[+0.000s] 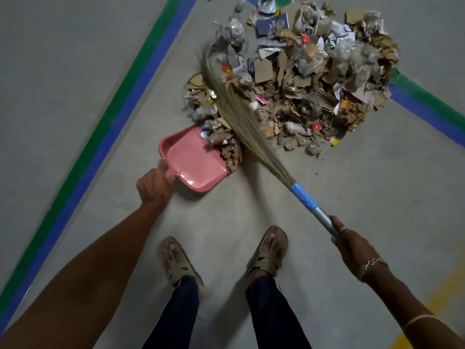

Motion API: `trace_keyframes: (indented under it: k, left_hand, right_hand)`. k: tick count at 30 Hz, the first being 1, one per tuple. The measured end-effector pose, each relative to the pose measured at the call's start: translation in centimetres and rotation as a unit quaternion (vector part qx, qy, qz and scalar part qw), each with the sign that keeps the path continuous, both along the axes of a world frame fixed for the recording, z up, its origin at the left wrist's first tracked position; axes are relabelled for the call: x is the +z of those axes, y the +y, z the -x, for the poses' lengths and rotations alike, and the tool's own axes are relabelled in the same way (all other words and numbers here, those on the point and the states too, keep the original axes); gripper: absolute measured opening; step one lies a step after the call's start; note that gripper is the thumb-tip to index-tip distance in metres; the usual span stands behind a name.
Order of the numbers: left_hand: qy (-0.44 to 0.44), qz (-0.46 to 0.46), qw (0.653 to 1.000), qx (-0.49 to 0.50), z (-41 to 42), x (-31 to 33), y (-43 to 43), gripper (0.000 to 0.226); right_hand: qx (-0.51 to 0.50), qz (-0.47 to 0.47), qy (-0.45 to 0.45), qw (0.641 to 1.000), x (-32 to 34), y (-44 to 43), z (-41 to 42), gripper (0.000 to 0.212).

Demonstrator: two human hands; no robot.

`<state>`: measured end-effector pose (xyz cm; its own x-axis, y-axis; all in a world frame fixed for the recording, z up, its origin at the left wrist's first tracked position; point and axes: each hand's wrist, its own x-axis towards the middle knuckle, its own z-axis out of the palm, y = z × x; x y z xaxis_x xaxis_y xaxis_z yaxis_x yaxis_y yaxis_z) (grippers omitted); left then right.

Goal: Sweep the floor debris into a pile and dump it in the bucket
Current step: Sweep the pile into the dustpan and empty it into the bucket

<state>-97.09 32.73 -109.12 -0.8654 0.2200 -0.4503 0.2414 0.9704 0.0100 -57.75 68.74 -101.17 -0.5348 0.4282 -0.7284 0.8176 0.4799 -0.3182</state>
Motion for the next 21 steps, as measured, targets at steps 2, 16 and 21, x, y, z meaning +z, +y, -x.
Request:
trace_keyframes:
  k: [2,16,21]
  left_hand:
    - [-0.002,-0.015,1.000,0.014,0.5,0.3,0.4,0.054]
    - [-0.026,-0.031,0.999,0.011,3.4,-0.7,0.0,0.047]
    - [-0.031,-0.040,0.998,0.025,2.1,-2.0,-0.6,0.048]
  right_hand:
    - [0.012,0.009,0.019,1.000,0.6,-1.1,-0.2,0.066]
    - [-0.043,-0.112,0.076,0.990,1.1,0.5,1.3,0.062]
    - [-0.030,-0.048,0.026,0.998,-2.2,2.7,1.0,0.064]
